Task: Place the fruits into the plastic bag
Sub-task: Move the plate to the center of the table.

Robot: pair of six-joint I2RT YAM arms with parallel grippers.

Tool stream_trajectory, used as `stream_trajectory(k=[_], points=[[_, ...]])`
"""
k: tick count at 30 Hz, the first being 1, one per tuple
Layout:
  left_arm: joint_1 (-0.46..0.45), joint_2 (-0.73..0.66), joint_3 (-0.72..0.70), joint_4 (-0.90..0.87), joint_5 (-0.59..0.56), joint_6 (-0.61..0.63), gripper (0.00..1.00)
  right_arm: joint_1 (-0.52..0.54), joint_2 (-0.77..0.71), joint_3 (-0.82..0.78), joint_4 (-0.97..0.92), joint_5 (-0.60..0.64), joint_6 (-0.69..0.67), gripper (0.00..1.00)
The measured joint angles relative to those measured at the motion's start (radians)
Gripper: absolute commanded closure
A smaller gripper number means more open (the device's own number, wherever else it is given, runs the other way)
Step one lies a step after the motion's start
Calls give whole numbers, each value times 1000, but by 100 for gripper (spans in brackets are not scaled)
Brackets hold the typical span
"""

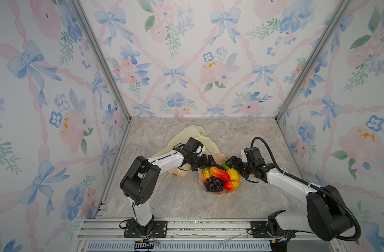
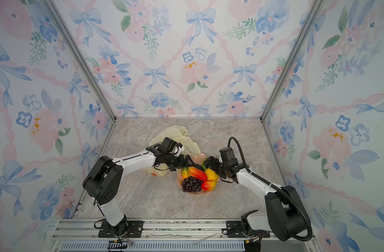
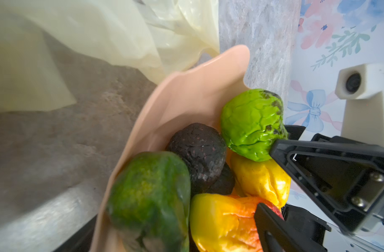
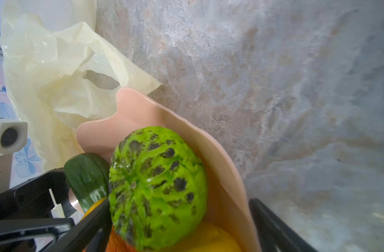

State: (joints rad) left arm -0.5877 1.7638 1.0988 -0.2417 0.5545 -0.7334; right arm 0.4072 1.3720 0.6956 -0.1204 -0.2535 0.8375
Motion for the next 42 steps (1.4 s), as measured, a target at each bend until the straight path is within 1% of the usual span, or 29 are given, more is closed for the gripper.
stream_trajectory(k=[5, 11, 16, 19, 27, 35, 42], points=[[63, -44, -39, -3, 3, 19, 2, 42, 92, 65, 41, -1, 16, 4], [136, -69, -48, -30, 4, 61, 2, 92, 203, 151, 63, 1, 30, 4], [188, -102, -75, -53, 6, 93, 2, 133, 296, 232, 70, 1, 39, 4], [212, -129, -93, -62, 9, 108, 2, 148, 326, 258, 74, 0, 40, 4], [259, -176, -114, -83, 23, 145, 2, 170, 333, 281, 69, 5, 39, 4], [279, -219, -123, -112, 8, 181, 2, 175, 237, 290, -55, 63, -18, 4], [302, -220, -146, -131, -8, 193, 2, 150, 229, 298, -130, 80, -67, 4]])
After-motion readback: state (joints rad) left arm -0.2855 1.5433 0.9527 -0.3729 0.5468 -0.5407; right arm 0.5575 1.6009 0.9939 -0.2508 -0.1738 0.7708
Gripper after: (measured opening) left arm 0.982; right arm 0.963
